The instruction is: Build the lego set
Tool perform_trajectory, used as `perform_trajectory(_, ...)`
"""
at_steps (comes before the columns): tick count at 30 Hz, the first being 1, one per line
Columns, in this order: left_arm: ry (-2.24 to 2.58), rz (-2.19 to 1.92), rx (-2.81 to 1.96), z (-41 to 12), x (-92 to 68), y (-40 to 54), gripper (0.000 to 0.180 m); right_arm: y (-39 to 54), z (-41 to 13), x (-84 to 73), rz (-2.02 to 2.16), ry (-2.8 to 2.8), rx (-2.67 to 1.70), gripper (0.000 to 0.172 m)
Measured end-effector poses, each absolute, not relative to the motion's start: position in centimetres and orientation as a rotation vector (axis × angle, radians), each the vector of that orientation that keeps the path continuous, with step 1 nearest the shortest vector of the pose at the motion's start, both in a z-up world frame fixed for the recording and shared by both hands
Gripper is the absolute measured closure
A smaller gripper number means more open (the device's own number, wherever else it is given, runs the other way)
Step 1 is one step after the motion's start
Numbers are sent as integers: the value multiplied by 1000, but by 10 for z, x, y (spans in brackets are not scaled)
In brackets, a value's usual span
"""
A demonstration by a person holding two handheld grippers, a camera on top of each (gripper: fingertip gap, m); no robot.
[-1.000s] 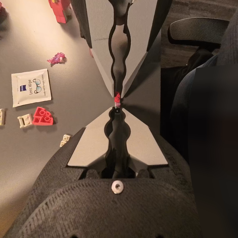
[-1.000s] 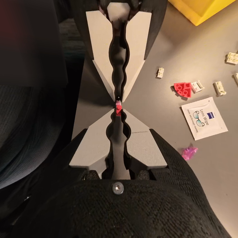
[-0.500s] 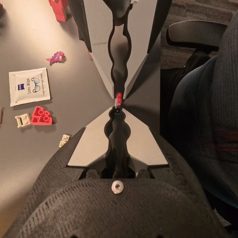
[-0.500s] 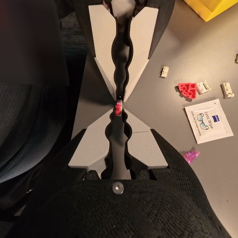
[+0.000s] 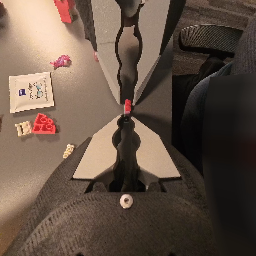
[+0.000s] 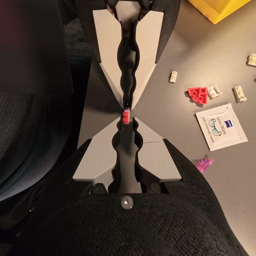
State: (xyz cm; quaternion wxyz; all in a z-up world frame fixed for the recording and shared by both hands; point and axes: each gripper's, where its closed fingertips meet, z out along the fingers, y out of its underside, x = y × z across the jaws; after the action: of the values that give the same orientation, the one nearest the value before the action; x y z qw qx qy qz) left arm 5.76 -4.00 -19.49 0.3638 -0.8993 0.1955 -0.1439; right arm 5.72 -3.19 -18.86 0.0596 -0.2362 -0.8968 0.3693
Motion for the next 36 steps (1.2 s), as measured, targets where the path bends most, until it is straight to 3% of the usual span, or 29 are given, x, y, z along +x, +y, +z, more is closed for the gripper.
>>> perform_trajectory(14, 423, -430, -2312, -194, 56, -38, 174, -31, -175, 63, 1086, -2534, -616, 143)
perform_trajectory(28, 447, -378, -2337, -195, 54, -38, 173, -39, -193, 77, 1034, -2630, -794, 166)
perform_trajectory(31, 452, -372, -2341, -195, 54, -38, 173, -23, -186, 66, 816, -2535, -544, 166)
perform_trajectory(36, 463, -368, -2352, -195, 54, -38, 174, 39, -183, 51, -192, -2302, 339, 166)
